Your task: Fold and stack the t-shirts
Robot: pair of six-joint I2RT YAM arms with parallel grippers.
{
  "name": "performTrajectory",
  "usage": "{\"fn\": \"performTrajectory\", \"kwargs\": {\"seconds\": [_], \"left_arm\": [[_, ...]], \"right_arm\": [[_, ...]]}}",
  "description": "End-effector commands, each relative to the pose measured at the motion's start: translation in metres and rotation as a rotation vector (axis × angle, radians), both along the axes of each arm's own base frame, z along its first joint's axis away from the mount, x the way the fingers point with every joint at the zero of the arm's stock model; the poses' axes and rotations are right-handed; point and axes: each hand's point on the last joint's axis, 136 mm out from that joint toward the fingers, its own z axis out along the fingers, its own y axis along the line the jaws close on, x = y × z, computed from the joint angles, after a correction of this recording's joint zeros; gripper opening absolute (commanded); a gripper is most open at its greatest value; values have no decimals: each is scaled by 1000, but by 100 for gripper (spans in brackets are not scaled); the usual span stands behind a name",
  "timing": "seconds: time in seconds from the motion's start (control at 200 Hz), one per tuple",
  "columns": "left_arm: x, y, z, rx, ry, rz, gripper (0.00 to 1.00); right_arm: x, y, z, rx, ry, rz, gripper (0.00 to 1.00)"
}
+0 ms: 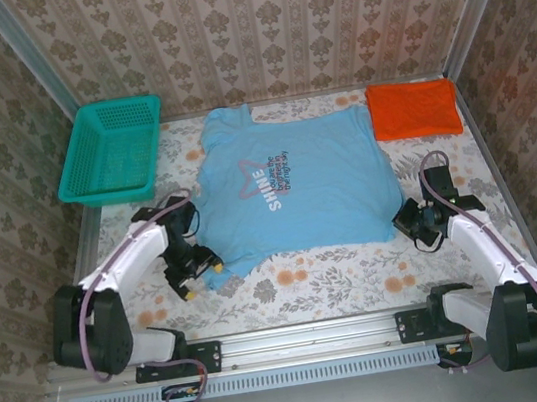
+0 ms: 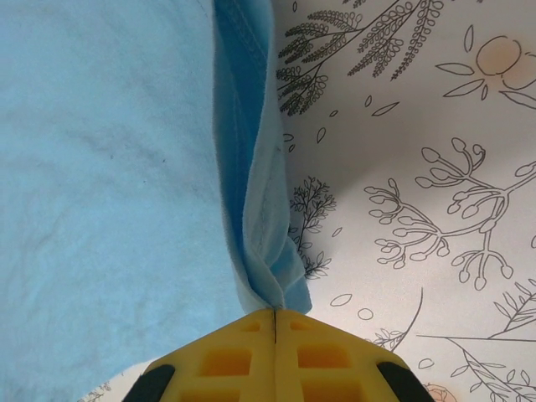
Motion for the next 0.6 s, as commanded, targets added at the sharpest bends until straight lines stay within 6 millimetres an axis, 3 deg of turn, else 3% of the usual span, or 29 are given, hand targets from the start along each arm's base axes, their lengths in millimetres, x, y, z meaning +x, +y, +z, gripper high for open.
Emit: {"fn": "performTrajectory", "kwargs": {"seconds": [0.0, 0.205, 0.37, 0.595], "left_arm": [[-15, -6, -6, -40, 81, 234, 76], [-8, -16, -28, -80, 57, 556, 68], [-4, -2, -21, -27, -28, 678, 65], [-7, 3, -34, -20, -47, 728, 59]], "right_arm": [[-2, 7, 7, -2, 5, 52, 0], [2, 17, 9, -12, 2, 113, 0], [5, 27, 10, -14, 8, 165, 0], [6, 30, 6, -5, 21, 188, 0]]}}
